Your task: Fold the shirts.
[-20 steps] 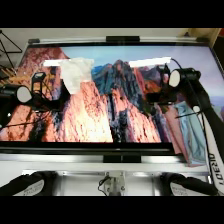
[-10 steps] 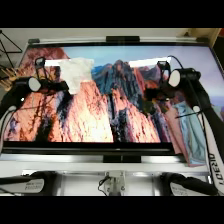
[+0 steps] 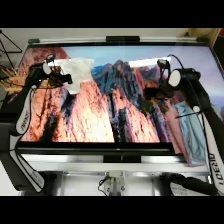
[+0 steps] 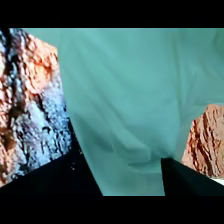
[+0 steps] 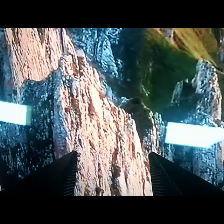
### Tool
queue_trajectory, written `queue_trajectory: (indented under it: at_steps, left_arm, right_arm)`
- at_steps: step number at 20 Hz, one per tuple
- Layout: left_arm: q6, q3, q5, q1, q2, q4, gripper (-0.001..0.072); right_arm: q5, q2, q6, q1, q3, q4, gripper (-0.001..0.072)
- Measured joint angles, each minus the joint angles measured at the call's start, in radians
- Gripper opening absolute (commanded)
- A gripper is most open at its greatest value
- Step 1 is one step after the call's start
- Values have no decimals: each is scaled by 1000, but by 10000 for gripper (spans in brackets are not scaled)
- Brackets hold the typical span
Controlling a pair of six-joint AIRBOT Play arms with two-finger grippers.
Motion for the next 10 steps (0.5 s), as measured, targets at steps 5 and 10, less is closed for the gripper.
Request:
queue_trajectory:
  at_steps: [5, 10]
  left_arm:
    - [-30, 35, 22, -17, -54, -14, 166]
    - [-64, 48, 18, -22, -38, -26, 31]
  right_arm:
    - [5, 0, 0, 0, 0, 4, 560]
    - [35, 0, -8, 0, 0, 6, 560]
